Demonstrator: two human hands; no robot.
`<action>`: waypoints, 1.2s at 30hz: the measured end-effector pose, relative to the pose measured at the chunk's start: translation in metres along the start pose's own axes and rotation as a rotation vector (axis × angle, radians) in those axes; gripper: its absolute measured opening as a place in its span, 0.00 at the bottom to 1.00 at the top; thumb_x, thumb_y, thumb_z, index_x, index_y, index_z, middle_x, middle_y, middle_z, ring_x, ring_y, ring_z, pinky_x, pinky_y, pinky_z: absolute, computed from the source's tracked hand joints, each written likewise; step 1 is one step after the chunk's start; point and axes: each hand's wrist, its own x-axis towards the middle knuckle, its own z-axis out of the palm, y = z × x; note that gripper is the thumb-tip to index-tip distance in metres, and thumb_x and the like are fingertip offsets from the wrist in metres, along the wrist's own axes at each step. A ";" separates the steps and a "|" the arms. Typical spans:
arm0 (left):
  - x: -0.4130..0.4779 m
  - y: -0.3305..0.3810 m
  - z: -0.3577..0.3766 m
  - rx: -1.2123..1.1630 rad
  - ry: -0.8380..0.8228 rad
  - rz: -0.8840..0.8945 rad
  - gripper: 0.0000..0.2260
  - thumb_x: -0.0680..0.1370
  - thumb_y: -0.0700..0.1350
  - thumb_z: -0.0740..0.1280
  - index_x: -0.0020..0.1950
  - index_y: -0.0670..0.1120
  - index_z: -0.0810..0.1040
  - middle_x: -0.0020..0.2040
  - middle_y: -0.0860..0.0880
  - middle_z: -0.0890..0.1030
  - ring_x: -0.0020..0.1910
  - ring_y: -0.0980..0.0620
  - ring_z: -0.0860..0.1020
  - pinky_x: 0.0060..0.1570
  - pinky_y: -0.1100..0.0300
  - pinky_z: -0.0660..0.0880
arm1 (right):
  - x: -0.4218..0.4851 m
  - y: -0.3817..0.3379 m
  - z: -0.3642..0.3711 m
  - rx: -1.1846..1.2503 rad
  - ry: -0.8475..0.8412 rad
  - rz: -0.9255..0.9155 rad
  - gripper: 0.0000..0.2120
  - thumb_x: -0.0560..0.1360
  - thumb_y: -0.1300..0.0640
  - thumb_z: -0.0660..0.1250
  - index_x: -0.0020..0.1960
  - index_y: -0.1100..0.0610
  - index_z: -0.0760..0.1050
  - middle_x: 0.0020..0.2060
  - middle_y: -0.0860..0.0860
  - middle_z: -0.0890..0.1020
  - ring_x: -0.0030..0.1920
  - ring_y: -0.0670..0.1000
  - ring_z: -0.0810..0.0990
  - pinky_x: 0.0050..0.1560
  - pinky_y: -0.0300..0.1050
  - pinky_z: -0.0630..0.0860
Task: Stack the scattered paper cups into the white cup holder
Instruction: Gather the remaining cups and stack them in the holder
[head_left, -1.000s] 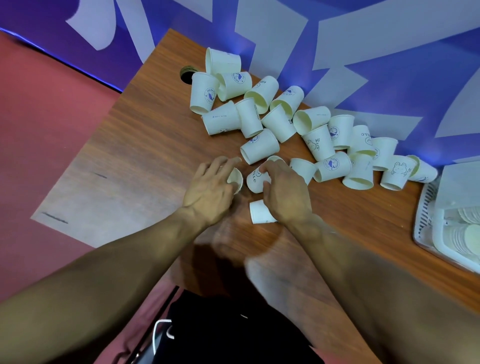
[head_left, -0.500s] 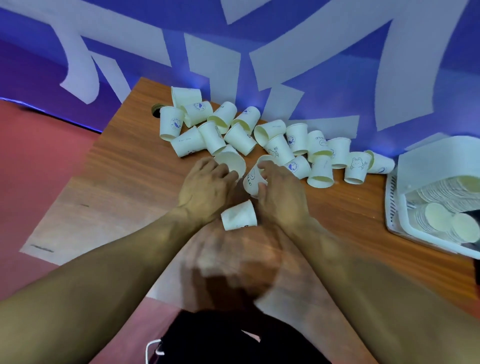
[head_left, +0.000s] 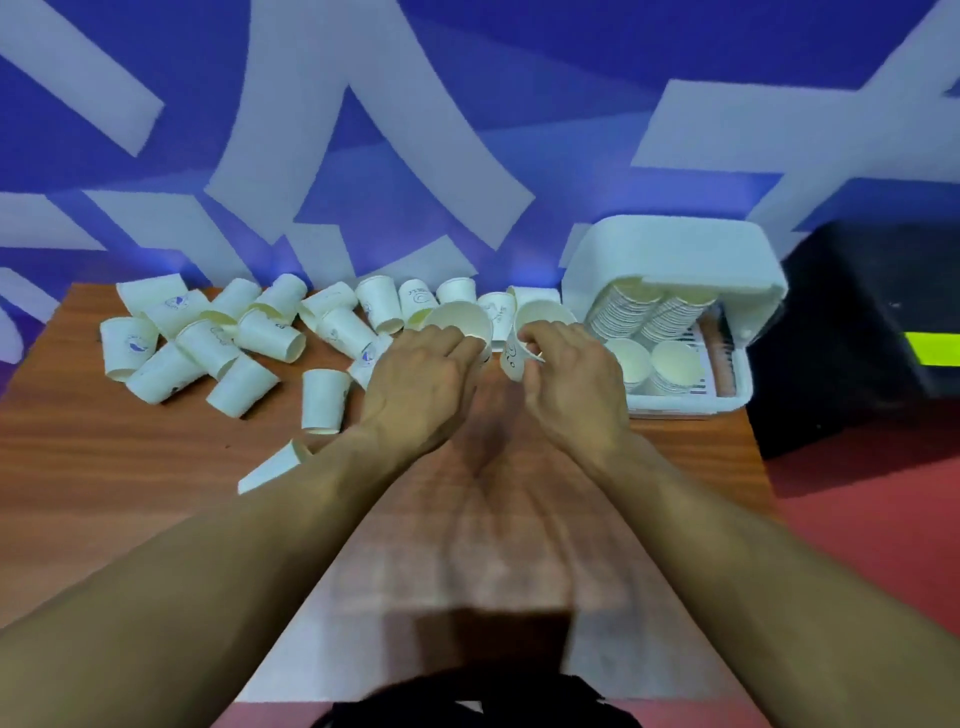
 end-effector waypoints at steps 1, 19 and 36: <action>0.011 0.018 0.006 -0.003 -0.005 0.019 0.07 0.79 0.45 0.62 0.46 0.45 0.78 0.38 0.46 0.77 0.37 0.42 0.73 0.38 0.52 0.68 | -0.004 0.018 -0.011 -0.013 0.012 0.031 0.13 0.67 0.63 0.67 0.51 0.56 0.78 0.42 0.51 0.81 0.43 0.57 0.77 0.40 0.47 0.69; 0.120 0.154 0.094 -0.001 -0.154 0.084 0.08 0.73 0.41 0.63 0.48 0.48 0.80 0.40 0.48 0.80 0.40 0.42 0.76 0.40 0.54 0.68 | -0.021 0.203 -0.057 -0.014 0.017 0.219 0.13 0.66 0.68 0.67 0.47 0.56 0.79 0.38 0.51 0.81 0.39 0.57 0.76 0.39 0.46 0.70; 0.132 0.153 0.161 0.014 -0.479 0.052 0.08 0.77 0.42 0.63 0.52 0.52 0.79 0.47 0.49 0.81 0.47 0.43 0.78 0.39 0.55 0.69 | -0.032 0.253 0.017 0.084 -0.240 0.174 0.06 0.72 0.62 0.71 0.48 0.59 0.80 0.39 0.54 0.81 0.39 0.59 0.78 0.40 0.51 0.76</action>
